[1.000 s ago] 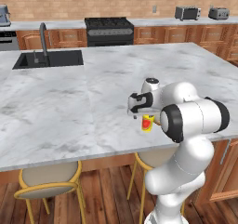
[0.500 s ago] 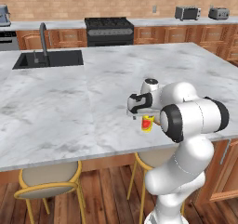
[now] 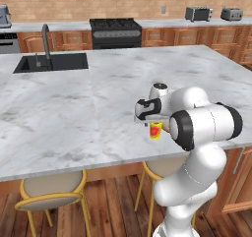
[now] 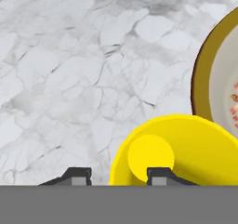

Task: Place the cup inside the bowl on the dining table and move the bowl to any counter.

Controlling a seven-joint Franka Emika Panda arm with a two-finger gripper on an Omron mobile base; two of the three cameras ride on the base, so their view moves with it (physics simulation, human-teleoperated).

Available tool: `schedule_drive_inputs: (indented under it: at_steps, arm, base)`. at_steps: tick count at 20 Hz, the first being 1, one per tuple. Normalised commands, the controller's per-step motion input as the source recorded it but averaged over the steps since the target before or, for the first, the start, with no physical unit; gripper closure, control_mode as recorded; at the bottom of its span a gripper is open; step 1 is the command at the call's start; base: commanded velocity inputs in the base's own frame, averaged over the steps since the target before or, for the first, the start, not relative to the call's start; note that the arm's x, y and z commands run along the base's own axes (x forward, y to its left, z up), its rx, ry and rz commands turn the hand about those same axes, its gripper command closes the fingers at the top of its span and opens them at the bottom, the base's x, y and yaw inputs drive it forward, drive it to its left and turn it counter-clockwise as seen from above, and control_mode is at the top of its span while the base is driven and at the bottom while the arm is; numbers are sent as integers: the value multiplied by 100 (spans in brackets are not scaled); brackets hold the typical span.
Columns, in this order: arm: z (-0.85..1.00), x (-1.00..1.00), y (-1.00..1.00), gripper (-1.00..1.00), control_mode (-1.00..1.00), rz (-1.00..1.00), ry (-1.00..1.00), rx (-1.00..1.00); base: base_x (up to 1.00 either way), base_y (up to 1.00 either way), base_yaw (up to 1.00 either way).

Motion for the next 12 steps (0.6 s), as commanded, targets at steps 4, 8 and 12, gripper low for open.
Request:
schedule_drive_inputs:
  at_steps: [4,8,12]
  arm:
    - [0,0,0,100,-100,0,0,0]
    - [0,0,0,100,-100,0,0,0]
    - [3,0,0,100,-100,0,0,0]
  base:
    - [0,0,0]
    - [0,0,0]
    - [0,0,0]
